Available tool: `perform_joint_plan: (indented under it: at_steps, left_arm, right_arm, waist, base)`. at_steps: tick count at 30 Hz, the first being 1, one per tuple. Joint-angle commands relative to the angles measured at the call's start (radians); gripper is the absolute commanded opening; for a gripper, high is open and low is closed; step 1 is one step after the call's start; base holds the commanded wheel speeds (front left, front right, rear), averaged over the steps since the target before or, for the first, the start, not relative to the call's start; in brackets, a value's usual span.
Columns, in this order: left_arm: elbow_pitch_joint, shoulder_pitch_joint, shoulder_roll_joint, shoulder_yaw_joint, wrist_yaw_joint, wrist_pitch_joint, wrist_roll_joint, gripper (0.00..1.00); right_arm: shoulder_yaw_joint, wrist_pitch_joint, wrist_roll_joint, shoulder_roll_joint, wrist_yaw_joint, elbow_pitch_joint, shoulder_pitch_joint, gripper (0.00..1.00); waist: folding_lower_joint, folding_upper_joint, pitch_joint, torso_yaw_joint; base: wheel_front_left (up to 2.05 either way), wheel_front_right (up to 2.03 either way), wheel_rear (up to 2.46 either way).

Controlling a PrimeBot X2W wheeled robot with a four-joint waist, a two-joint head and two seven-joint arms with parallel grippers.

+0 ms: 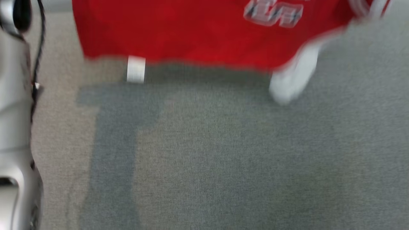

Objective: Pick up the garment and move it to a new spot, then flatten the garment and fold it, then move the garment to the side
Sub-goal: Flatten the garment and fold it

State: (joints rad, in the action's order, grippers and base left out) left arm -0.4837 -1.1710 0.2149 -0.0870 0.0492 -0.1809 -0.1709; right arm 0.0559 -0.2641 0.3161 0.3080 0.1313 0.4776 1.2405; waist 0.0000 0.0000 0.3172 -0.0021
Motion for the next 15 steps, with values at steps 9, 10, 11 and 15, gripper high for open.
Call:
perform_joint_plan:
  at_steps: [9,10,11,15]
  left_arm:
    - [-0.213,-0.184,0.002,0.055,-0.059,-0.084,0.006,0.00]
    - [-0.229,-0.158,-0.002,0.065,-0.055,-0.082,-0.003,0.00]
    - [-0.235,-0.127,-0.006,0.079,-0.055,-0.082,-0.013,0.00]
    - [-0.251,0.048,-0.048,0.116,-0.040,-0.083,-0.044,0.00]
  right_arm:
    - [0.110,0.000,-0.149,-0.005,-0.004,0.097,0.144,0.00]
    - [0.110,0.000,-0.140,-0.007,-0.004,0.106,0.118,0.00]
    - [0.112,0.000,-0.127,-0.010,-0.005,0.114,0.089,0.00]
    - [0.084,0.000,-0.058,-0.017,-0.005,0.112,-0.069,0.00]
  waist:
    - [0.0000,0.0000,0.152,0.008]
    - [0.0000,0.0000,0.156,0.007]
    - [0.0000,0.0000,0.162,0.007]
    - [0.0000,0.0000,0.171,0.010]
  base:
    - [0.00,0.00,0.00]
    - [0.00,0.00,0.00]
    - [0.00,0.00,0.00]
    - [0.00,0.00,0.00]
